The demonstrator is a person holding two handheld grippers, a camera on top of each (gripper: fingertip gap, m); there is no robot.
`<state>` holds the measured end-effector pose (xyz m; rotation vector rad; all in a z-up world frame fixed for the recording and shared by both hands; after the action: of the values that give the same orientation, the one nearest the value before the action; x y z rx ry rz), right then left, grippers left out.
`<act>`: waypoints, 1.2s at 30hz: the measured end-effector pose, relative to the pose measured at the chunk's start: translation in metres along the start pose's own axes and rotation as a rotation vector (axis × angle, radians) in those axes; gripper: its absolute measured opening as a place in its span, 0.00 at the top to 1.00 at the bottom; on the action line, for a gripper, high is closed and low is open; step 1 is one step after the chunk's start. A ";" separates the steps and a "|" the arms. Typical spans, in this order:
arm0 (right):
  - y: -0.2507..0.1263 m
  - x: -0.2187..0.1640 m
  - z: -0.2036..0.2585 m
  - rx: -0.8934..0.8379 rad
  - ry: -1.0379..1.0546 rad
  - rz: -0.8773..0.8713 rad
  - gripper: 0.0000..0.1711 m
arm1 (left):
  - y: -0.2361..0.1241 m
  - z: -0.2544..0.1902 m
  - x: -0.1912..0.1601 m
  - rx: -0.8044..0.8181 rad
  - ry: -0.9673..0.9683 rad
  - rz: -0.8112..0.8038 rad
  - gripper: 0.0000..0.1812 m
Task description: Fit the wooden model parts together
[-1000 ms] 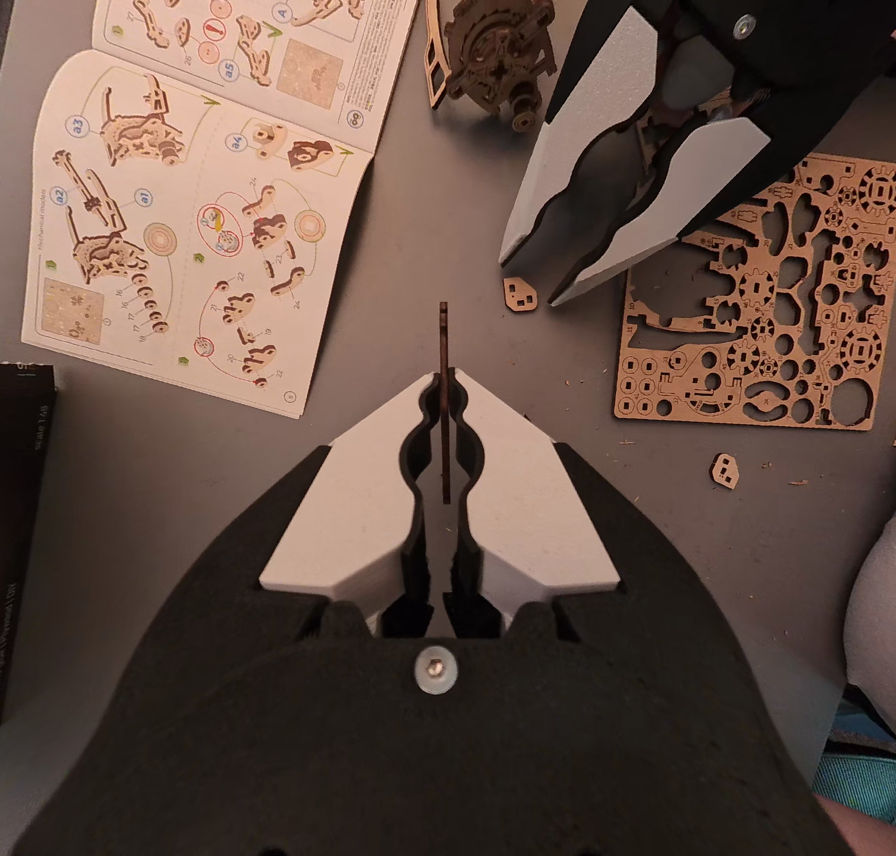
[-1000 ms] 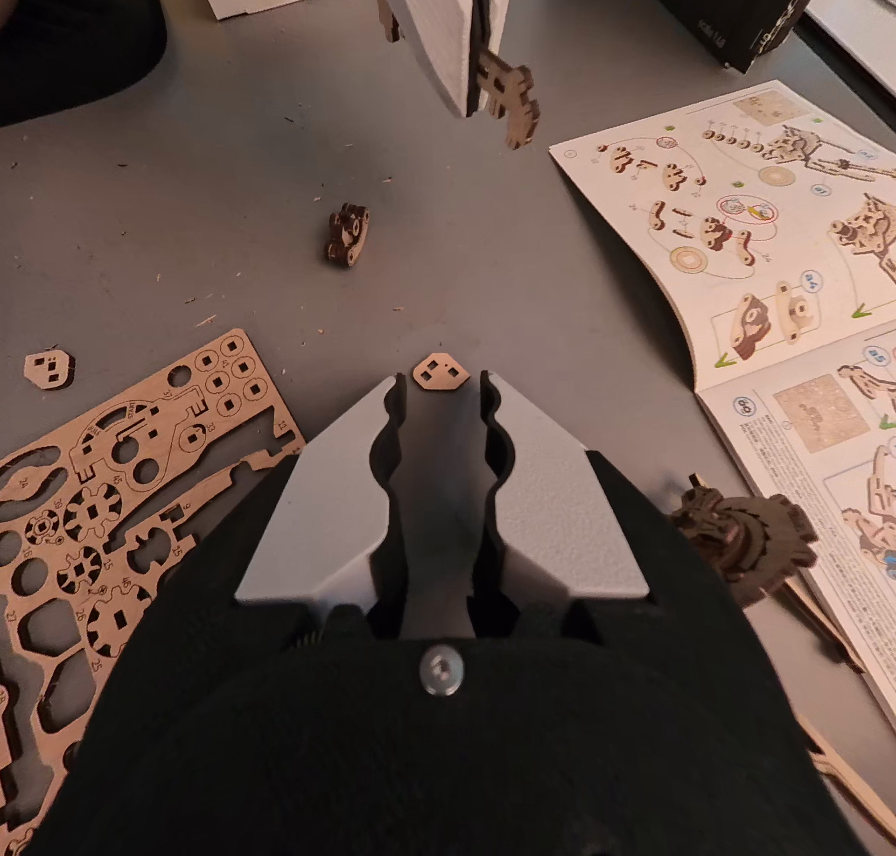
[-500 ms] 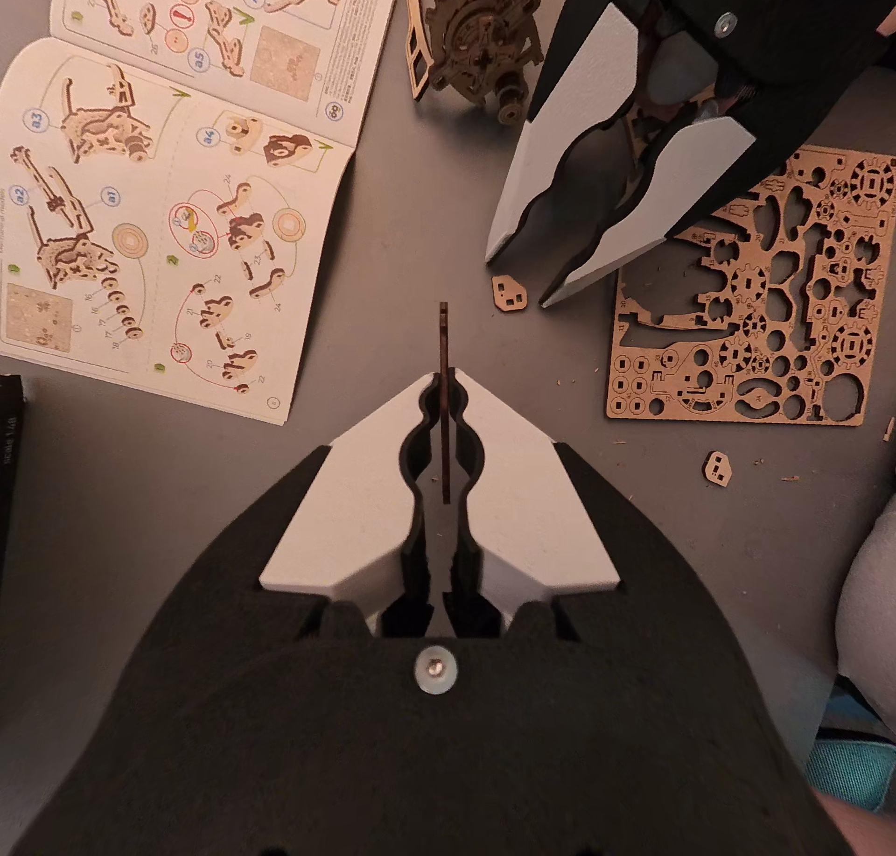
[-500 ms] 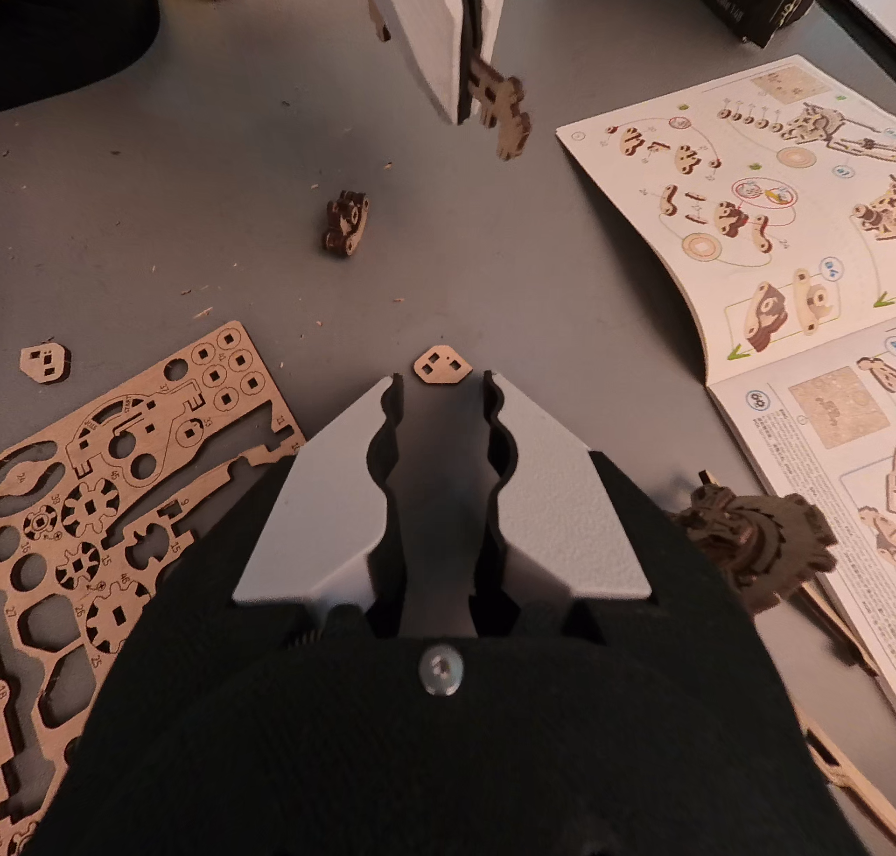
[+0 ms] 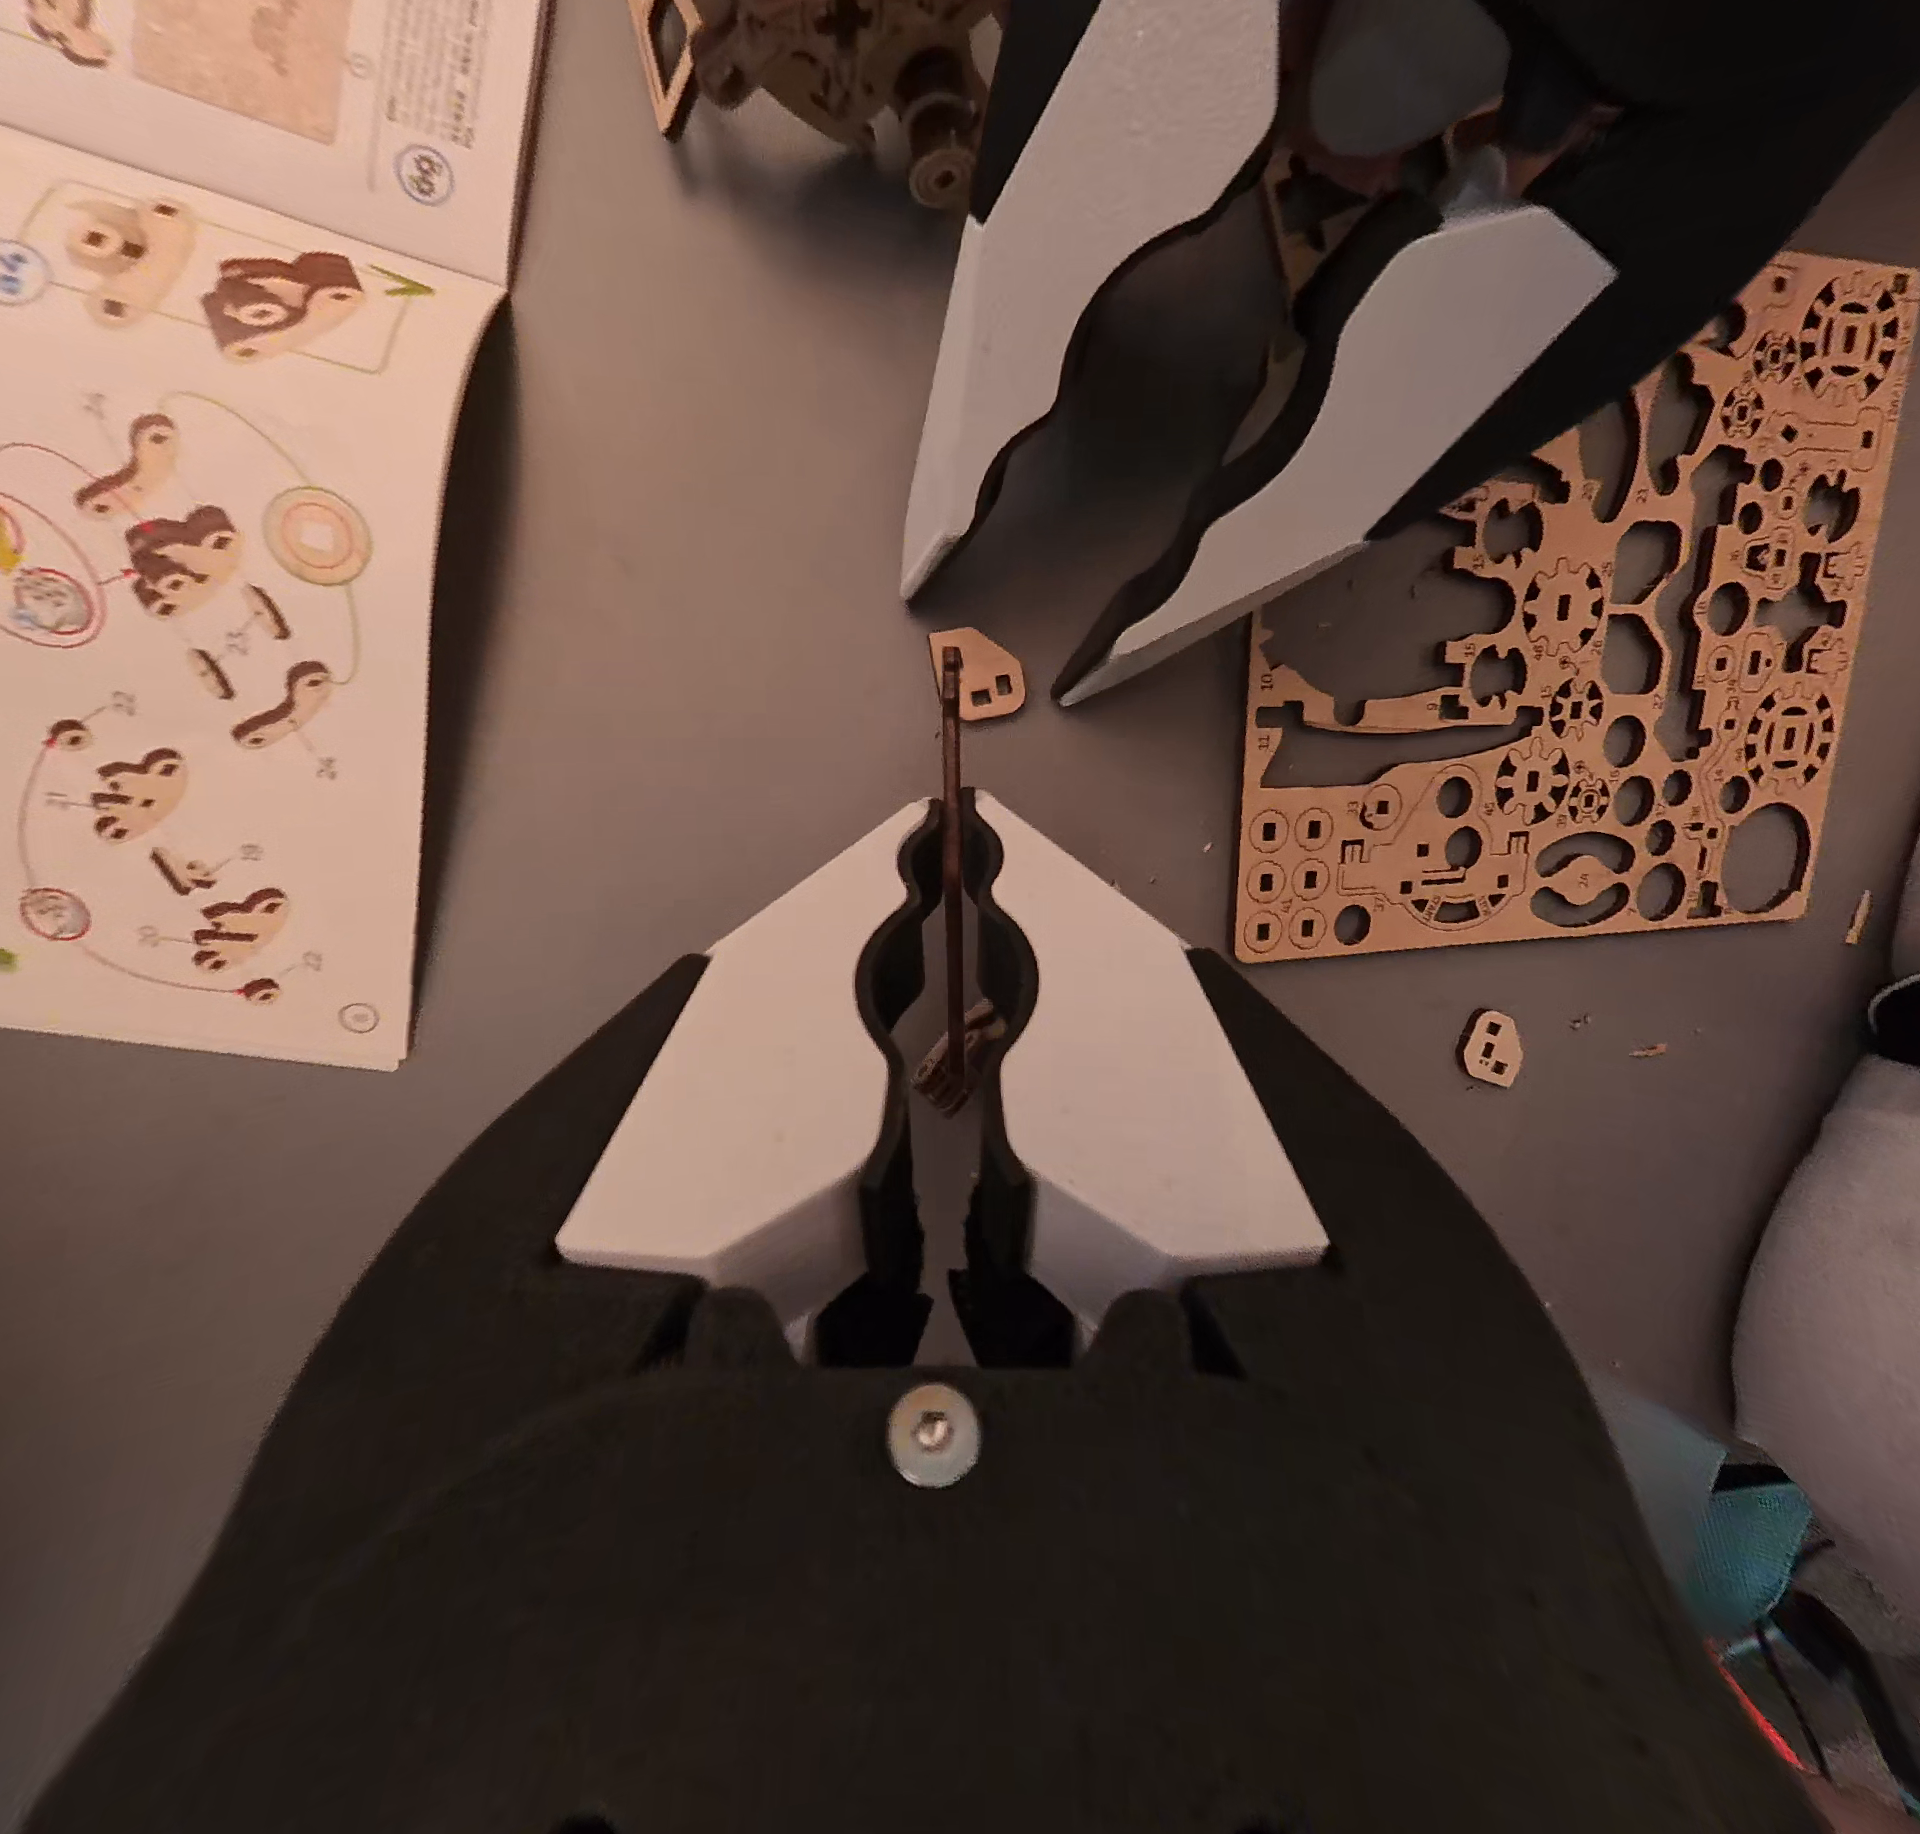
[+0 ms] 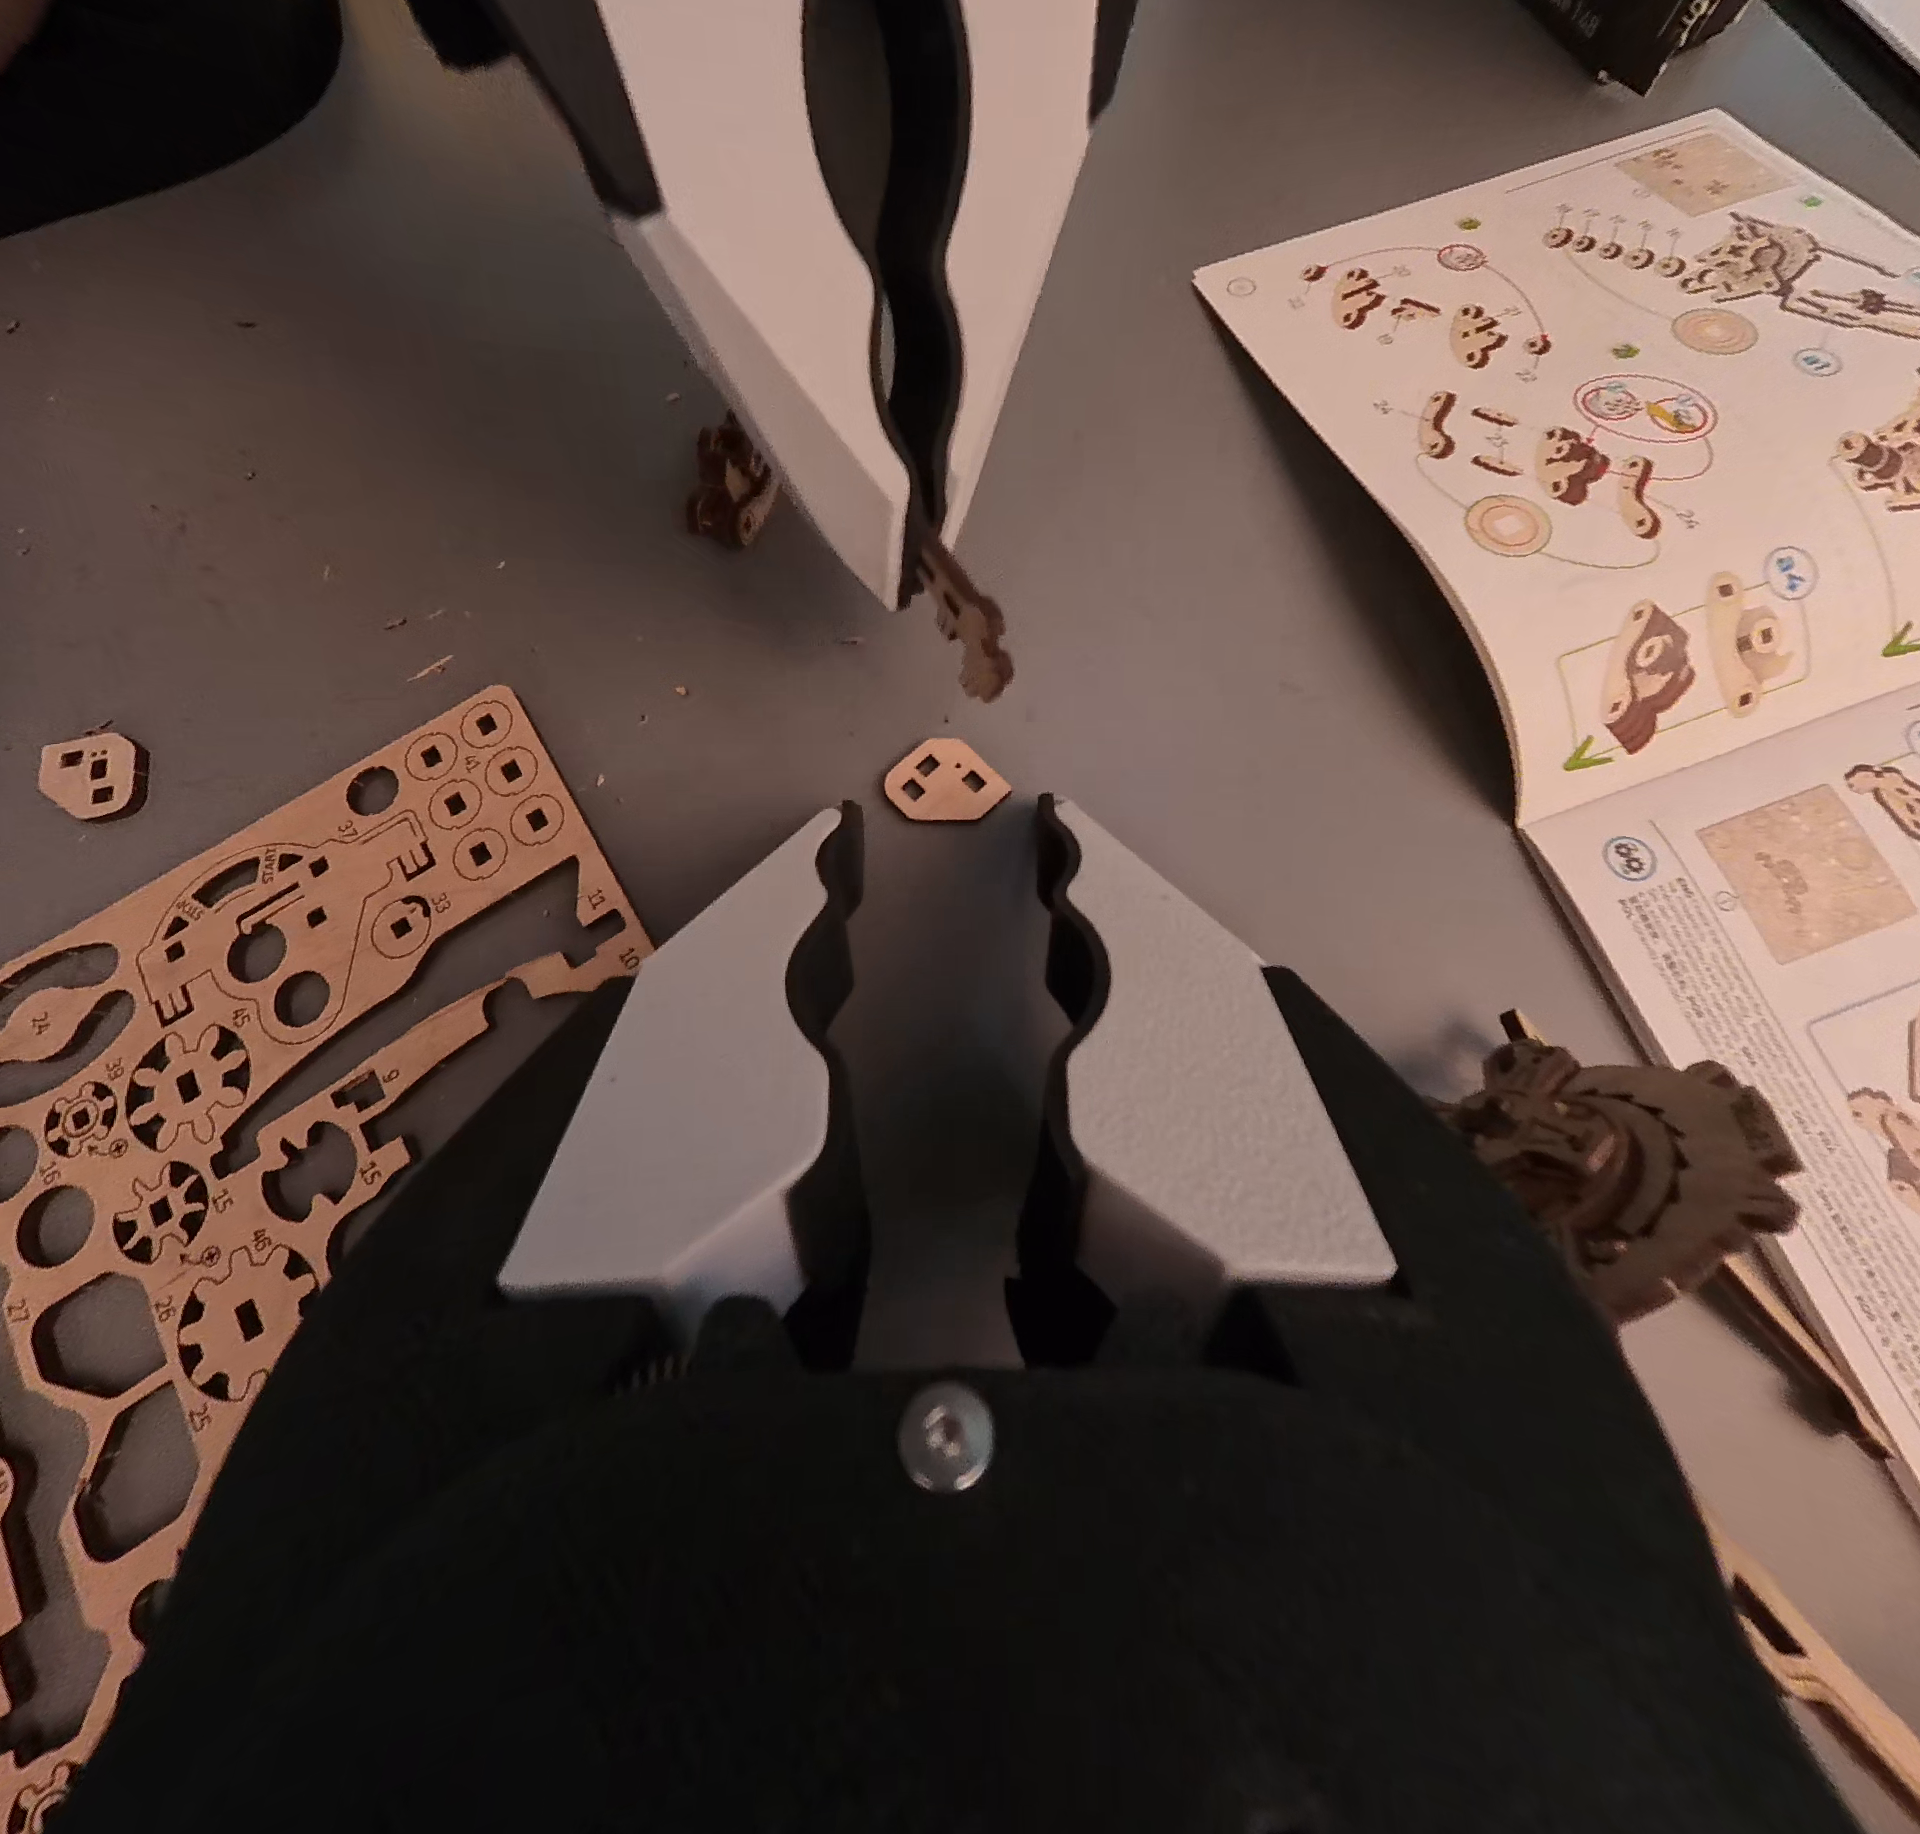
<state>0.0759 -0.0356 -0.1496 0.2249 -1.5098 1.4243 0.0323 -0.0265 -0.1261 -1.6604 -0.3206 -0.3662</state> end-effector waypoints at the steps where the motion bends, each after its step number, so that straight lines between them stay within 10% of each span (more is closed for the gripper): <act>1: 0.000 0.000 0.000 0.000 0.000 -0.001 0.81 | 0.003 0.000 -0.001 -0.001 -0.006 0.009 1.00; 36: 0.001 0.000 0.000 -0.001 -0.002 -0.001 0.81 | 0.019 -0.002 0.002 -0.028 -0.066 0.015 1.00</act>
<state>0.0755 -0.0356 -0.1501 0.2269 -1.5117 1.4234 0.0420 -0.0305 -0.1425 -1.7045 -0.3534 -0.3060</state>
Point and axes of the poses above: each gripper's, where its closed fingertips meet, y out along the fingers, x out of its top, z = x × y across the jaws, the point moved 2 cm from there along -y, back along the fingers, and after that the axes turned 13 degrees about y, right-handed, at the moved point
